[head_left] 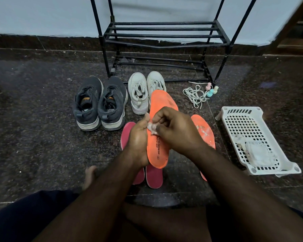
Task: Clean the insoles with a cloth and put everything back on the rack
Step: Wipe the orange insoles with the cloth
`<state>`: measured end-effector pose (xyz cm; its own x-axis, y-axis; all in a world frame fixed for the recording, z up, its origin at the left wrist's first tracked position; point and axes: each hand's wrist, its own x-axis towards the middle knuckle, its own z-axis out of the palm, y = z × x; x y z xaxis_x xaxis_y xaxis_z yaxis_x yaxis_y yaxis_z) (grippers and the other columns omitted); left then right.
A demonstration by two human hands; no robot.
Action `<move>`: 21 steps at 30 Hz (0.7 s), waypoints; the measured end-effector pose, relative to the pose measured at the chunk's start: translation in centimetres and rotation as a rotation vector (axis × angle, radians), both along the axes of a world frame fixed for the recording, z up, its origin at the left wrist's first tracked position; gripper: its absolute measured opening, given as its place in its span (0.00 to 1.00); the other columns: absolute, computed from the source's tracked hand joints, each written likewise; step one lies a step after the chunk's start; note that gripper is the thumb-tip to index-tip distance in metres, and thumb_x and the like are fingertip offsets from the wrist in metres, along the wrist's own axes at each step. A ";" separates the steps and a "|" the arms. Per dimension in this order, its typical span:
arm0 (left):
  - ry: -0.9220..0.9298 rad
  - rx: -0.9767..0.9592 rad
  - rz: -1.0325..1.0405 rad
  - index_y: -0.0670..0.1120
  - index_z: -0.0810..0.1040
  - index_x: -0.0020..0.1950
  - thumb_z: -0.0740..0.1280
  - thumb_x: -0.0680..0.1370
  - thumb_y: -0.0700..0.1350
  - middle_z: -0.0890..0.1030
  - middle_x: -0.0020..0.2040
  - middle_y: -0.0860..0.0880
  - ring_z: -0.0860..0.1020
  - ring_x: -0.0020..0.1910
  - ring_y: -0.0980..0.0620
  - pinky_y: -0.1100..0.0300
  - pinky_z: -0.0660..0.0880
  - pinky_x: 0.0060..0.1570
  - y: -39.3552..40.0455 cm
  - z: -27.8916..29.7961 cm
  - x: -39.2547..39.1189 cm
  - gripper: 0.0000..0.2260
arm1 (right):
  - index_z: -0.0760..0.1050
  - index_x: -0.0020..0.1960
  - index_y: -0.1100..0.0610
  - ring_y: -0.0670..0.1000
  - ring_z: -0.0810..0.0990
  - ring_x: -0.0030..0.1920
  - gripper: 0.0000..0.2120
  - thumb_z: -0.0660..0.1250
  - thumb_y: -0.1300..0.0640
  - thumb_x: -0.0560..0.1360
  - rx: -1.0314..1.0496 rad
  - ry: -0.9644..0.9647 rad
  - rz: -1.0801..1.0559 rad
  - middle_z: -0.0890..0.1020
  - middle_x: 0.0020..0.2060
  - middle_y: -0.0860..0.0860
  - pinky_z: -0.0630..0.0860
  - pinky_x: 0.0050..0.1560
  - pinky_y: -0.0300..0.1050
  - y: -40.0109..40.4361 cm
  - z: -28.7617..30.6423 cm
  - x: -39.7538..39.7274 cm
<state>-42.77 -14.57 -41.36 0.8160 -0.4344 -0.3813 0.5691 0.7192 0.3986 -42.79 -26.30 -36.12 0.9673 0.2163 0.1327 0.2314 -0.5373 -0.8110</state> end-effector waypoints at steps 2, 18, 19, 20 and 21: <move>0.002 0.025 -0.006 0.43 0.80 0.62 0.52 0.83 0.60 0.83 0.54 0.41 0.82 0.54 0.44 0.50 0.77 0.58 -0.3 0.4 -0.2 0.26 | 0.78 0.43 0.53 0.40 0.78 0.34 0.04 0.73 0.59 0.73 0.019 -0.092 -0.113 0.80 0.32 0.42 0.71 0.36 0.34 -0.5 0.3 0.5; 0.037 0.083 0.044 0.41 0.87 0.50 0.52 0.84 0.60 0.85 0.48 0.40 0.83 0.48 0.42 0.48 0.74 0.61 0.0 -0.1 0.2 0.30 | 0.83 0.48 0.52 0.46 0.81 0.47 0.04 0.71 0.57 0.73 -0.263 -0.045 -0.006 0.85 0.44 0.46 0.76 0.50 0.44 -0.2 -0.1 0.4; 0.044 0.098 0.050 0.40 0.87 0.48 0.52 0.84 0.60 0.85 0.47 0.39 0.84 0.47 0.42 0.48 0.73 0.61 -0.1 -0.2 0.3 0.30 | 0.83 0.48 0.52 0.47 0.82 0.47 0.04 0.71 0.57 0.73 -0.301 -0.010 0.021 0.85 0.44 0.46 0.75 0.50 0.44 0.0 -0.1 0.3; 0.051 0.115 0.056 0.40 0.87 0.48 0.52 0.84 0.60 0.85 0.46 0.39 0.84 0.45 0.42 0.48 0.73 0.60 -0.2 -0.4 0.4 0.31 | 0.83 0.48 0.52 0.47 0.82 0.48 0.04 0.71 0.57 0.74 -0.342 0.008 0.049 0.86 0.44 0.47 0.76 0.50 0.44 0.2 0.1 0.1; 0.052 0.135 0.061 0.40 0.86 0.48 0.53 0.84 0.60 0.85 0.45 0.39 0.85 0.43 0.43 0.48 0.74 0.57 -0.3 -0.5 0.5 0.30 | 0.83 0.48 0.51 0.47 0.82 0.48 0.04 0.71 0.57 0.74 -0.388 0.018 0.080 0.86 0.44 0.47 0.76 0.50 0.44 0.3 0.5 -0.1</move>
